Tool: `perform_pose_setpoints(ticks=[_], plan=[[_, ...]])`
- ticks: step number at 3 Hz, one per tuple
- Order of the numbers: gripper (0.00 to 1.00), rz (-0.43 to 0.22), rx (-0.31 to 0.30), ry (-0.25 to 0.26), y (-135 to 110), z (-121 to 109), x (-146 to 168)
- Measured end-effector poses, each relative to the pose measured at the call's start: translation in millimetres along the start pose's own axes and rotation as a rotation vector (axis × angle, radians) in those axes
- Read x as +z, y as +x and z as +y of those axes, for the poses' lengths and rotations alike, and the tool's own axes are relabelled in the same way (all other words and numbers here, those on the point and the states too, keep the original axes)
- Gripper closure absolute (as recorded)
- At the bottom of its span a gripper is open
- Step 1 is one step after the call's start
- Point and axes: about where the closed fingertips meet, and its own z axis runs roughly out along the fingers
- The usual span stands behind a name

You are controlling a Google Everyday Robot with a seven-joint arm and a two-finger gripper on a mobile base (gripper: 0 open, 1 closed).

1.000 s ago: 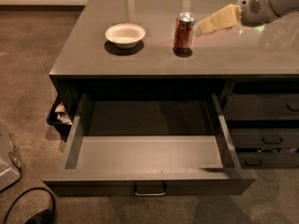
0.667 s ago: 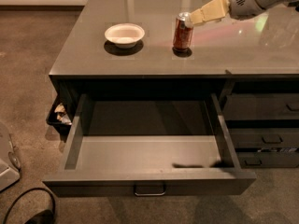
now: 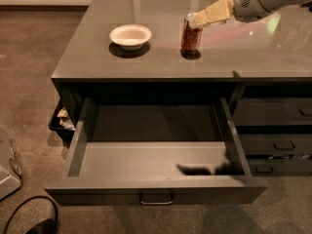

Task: Place coke can into top drawer

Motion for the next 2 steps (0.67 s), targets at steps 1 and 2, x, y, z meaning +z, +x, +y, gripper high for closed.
perform_pose_setpoints(ticks=[1,2], plan=[[0.0,-0.035,0.067,0.051,-6,-18,38],[0.0,-0.084,0.149,0.146,-16,-49,80]])
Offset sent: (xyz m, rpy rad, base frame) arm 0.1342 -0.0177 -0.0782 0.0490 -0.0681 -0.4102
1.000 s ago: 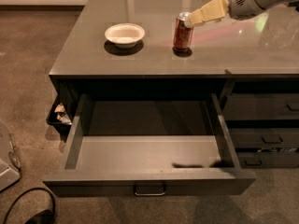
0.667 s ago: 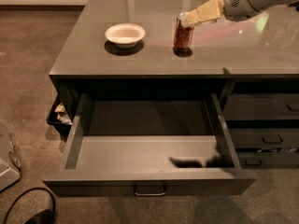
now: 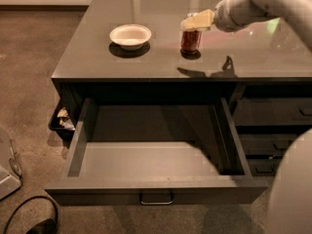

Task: Place coke can into top drawer

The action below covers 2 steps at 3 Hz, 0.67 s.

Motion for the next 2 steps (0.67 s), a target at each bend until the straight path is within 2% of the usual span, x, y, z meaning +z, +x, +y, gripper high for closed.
perform_pose_setpoints(ticks=[1,2], plan=[[0.0,-0.065,0.069,0.064,-10,-16,27],[0.0,-0.126,0.104,0.065,-25,-14,42]])
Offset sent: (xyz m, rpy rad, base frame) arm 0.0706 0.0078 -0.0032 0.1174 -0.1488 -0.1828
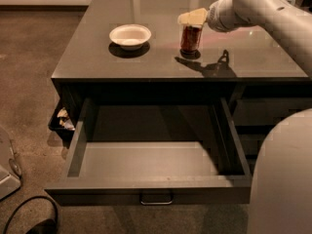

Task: Place coke can into top drawer

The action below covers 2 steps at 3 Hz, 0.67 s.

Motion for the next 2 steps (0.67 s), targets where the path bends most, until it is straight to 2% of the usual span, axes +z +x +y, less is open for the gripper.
perform_pose_setpoints(ticks=[1,2], plan=[[0.0,-0.047,0.014,-0.073,-9,26,5],[0.19,-0.033,-0.009,-0.174,-6,65,19]])
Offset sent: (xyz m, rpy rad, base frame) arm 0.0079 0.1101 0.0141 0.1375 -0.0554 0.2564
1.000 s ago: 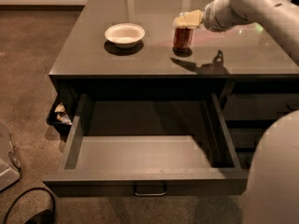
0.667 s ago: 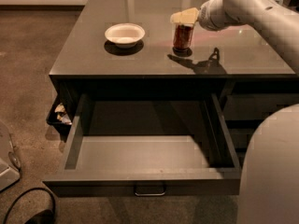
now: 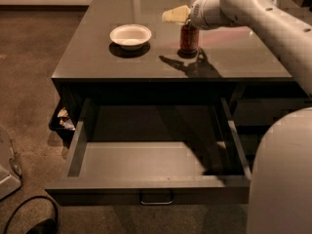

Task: Place coke can into top drawer

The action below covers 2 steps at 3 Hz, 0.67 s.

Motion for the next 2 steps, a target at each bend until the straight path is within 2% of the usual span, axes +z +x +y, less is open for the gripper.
perform_pose_setpoints(ticks=[1,2], plan=[[0.42,0.031,-0.022,-0.066,6,22,15],[0.65,0.067,-0.03,-0.088,12,32,32]])
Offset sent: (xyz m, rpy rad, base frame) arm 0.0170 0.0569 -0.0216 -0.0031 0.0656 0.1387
